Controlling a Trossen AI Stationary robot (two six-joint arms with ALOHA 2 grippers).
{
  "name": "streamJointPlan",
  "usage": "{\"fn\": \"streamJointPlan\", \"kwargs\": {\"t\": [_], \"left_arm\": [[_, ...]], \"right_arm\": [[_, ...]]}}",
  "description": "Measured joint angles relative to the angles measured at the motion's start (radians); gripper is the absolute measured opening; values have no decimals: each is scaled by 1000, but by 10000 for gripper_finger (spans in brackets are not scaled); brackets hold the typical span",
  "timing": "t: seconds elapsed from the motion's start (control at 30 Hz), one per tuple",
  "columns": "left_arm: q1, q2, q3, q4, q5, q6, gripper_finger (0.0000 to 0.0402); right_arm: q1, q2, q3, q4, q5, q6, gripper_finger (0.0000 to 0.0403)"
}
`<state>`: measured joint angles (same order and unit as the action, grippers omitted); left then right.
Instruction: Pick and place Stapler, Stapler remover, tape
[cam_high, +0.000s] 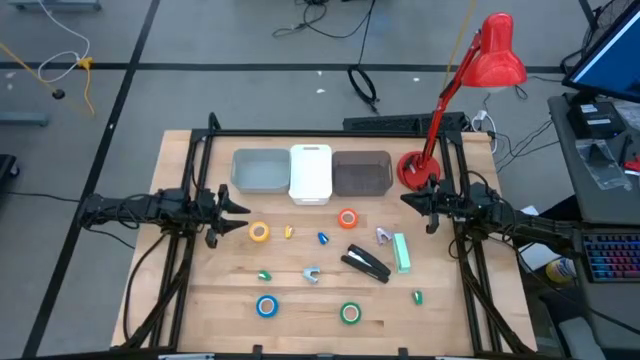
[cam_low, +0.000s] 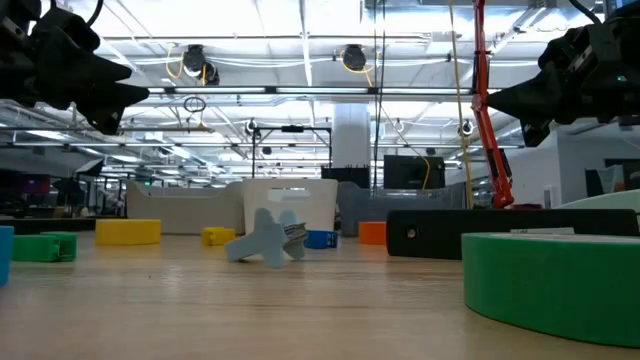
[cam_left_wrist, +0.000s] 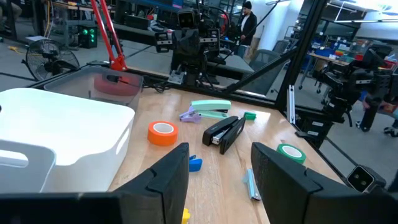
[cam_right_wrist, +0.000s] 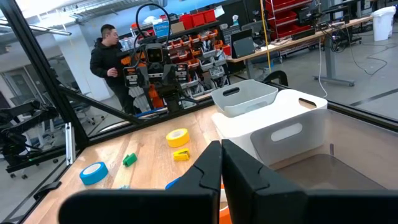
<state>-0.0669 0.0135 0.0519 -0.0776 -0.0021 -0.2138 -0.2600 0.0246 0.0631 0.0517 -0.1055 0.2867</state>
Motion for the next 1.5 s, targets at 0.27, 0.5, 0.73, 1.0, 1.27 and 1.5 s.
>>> {"fn": "streamJointPlan", "kwargs": {"t": [0.27, 0.5, 0.73, 1.0, 1.27, 1.5], "left_arm": [[0, 0, 0, 0, 0, 0, 177], [0, 0, 0, 0, 0, 0, 177], [0, 0, 0, 17, 0, 0, 177], [0, 0, 0, 23, 0, 0, 177], [0, 0, 0, 22, 0, 1, 177], [0, 0, 0, 21, -1, 38, 177]], "right_arm": [[0, 0, 0, 2, 0, 0, 4], [0, 0, 0, 2, 0, 107, 4], [0, 0, 0, 33, 28, 349, 4], [0, 7, 21, 185, -3, 380, 4], [8, 197, 302, -128, -53, 337, 4], [65, 545, 649, -719, -77, 388, 4]]}}
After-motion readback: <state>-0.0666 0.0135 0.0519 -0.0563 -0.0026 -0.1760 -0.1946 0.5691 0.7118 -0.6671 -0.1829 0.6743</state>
